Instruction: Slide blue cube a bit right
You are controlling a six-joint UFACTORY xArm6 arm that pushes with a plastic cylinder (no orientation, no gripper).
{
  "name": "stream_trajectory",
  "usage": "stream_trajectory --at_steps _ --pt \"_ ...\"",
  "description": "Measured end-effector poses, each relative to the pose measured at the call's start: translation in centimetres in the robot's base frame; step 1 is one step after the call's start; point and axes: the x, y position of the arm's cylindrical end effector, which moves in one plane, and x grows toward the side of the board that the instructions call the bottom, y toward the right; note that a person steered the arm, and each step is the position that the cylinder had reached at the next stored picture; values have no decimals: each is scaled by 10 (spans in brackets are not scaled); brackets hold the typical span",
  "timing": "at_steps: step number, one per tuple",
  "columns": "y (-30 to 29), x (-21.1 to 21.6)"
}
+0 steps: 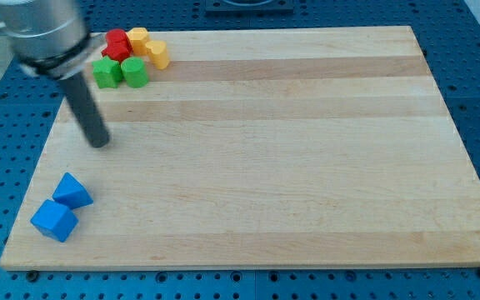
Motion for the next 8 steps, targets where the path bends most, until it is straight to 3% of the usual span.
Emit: stream_trajectory --at_steps 1,2,4,8 --pt "-59 12" --pt "-60 16" --pt "-60 112" --pt "5 125"
